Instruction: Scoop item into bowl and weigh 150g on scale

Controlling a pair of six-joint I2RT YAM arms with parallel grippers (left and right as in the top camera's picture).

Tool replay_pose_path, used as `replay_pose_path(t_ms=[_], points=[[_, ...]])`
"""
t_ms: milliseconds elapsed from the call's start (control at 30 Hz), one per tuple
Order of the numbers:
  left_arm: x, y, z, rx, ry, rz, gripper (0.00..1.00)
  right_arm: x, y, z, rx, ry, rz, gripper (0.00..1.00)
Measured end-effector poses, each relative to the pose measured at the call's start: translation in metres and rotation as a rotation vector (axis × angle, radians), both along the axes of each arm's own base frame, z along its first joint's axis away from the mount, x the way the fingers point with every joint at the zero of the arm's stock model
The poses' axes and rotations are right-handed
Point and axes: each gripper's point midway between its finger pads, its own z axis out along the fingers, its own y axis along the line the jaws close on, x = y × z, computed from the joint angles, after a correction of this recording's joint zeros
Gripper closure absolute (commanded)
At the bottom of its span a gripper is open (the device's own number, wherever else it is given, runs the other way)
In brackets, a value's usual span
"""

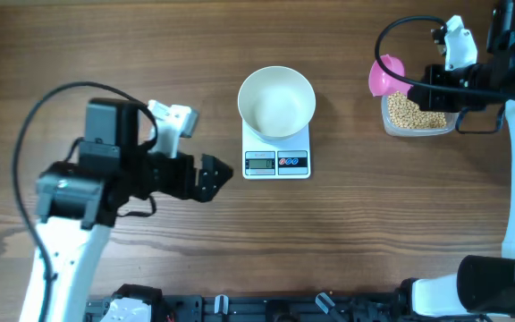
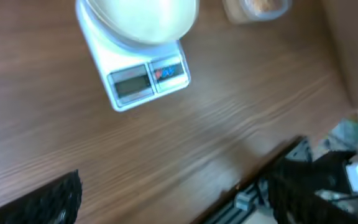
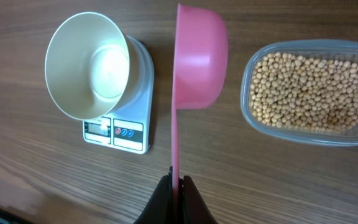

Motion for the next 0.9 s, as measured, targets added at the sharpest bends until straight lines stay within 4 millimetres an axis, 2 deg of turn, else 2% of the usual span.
replay_pose_path(t_ms=[67,133,200,300,400,467,533,600,700,800,900], points=[[0.001,-0.007,-0.019,-0.039,0.019,-0.023,0.0,0.0,0.0,0.0,0.003,0.003,-0.005,0.96],[0.004,-0.006,-0.023,-0.046,0.034,0.012,0.0,0.0,0.0,0.0,0.003,0.003,-0.006,0.96],[0.003,0.003,-0.017,-0.023,0.016,0.095,0.0,0.0,0.0,0.0,0.003,0.003,-0.006,0.96],[-0.019,0.028,-0.005,0.04,-0.02,0.222,0.0,0.0,0.0,0.0,0.004,0.002,-0.008,0.96],[-0.035,0.043,0.017,0.035,-0.152,0.311,0.0,0.004,-0.001,0.002,0.001,-0.017,-0.008,0.96],[-0.037,0.045,0.005,0.038,-0.129,0.334,0.0,0.005,-0.001,0.002,0.001,-0.02,-0.009,0.96],[-0.033,0.033,-0.01,0.052,-0.082,0.29,0.0,0.006,-0.001,0.002,0.002,-0.021,-0.011,0.96],[-0.02,0.012,-0.013,0.048,-0.091,0.224,0.0,0.006,-0.001,0.002,0.002,-0.022,-0.011,0.96],[-0.009,-0.012,-0.029,0.083,-0.056,0.152,0.0,0.006,-0.001,0.002,0.002,-0.022,-0.011,0.96],[0.007,-0.02,-0.048,0.114,-0.014,0.146,0.0,0.006,-0.001,0.002,0.001,-0.022,-0.011,0.96],[0.014,-0.022,-0.045,0.105,-0.043,0.157,0.0,0.006,-0.001,0.002,0.002,-0.022,-0.011,0.96]])
